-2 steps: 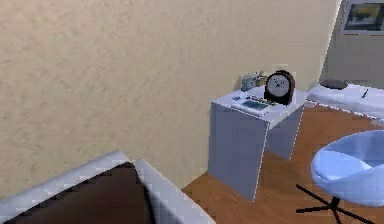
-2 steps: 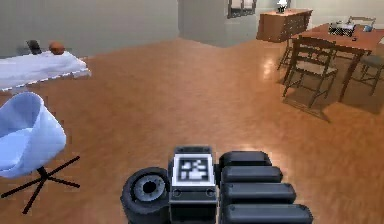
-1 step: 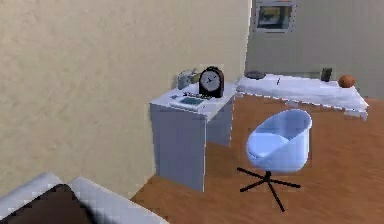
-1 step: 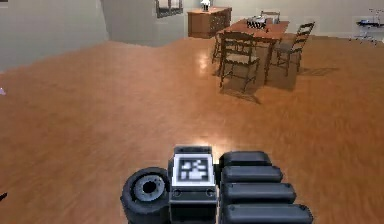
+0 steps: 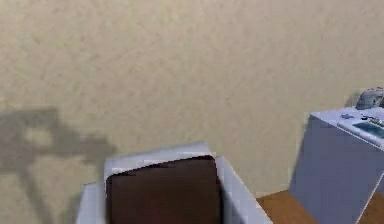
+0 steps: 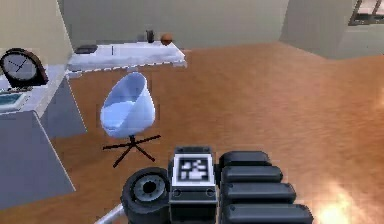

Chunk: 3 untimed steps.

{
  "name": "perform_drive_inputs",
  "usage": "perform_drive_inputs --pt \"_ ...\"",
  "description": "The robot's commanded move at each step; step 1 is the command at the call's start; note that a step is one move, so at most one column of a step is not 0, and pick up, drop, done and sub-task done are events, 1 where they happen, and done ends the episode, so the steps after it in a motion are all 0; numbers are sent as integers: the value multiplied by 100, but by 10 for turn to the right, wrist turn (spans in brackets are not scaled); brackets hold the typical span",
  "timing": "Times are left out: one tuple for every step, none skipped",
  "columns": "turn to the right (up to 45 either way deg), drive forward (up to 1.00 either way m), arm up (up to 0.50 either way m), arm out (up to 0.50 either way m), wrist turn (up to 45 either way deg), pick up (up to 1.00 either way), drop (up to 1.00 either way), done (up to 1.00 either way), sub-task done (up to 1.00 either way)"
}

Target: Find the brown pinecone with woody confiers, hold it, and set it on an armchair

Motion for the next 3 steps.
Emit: perform_drive_inputs --pt "-450 0 0 0 0 0 0 0 0" --pt "-90 0 0 0 0 0 0 0 0" --pt "0 0 0 22 0 0 0 0 0"
